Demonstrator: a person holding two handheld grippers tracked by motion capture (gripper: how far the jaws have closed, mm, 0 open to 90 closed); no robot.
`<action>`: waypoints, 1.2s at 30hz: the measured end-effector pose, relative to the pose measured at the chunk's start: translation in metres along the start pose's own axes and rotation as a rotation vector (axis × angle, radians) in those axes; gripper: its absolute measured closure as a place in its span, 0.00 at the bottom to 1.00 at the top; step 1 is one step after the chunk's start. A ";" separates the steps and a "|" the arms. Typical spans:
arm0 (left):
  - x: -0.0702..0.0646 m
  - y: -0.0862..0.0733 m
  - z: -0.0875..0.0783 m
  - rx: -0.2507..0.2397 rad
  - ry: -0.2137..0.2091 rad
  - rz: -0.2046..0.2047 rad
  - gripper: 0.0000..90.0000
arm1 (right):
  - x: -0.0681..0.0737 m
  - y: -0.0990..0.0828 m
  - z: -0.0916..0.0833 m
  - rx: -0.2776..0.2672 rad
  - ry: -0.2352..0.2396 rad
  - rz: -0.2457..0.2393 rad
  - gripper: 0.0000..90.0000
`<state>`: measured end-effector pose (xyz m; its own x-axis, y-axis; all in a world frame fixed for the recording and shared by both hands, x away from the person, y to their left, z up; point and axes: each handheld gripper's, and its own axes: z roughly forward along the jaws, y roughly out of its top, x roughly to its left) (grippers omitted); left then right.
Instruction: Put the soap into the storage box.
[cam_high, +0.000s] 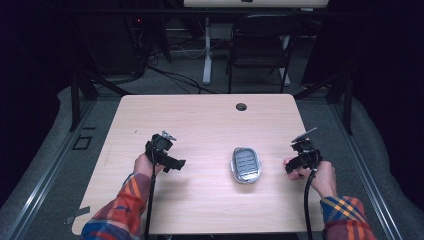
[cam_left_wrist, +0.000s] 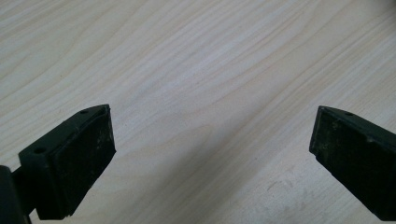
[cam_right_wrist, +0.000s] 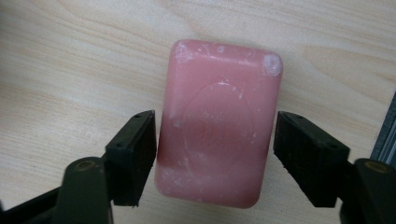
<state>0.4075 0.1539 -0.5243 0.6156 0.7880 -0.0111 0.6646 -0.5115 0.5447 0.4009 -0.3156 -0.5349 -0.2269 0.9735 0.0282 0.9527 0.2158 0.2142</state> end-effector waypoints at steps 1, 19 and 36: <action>0.000 0.000 0.000 0.001 -0.001 0.001 0.00 | 0.000 0.000 0.000 0.000 0.000 -0.009 0.36; 0.000 0.000 -0.002 -0.012 -0.006 0.000 0.00 | 0.004 0.001 0.000 -0.003 -0.031 -0.031 0.41; 0.001 0.000 -0.002 -0.014 -0.004 0.001 0.00 | 0.004 0.000 -0.009 -0.012 -0.029 -0.067 0.41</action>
<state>0.4068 0.1552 -0.5226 0.6178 0.7862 -0.0139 0.6582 -0.5074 0.5562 0.3984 -0.3124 -0.5259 -0.2836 0.9588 -0.0142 0.9332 0.2793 0.2261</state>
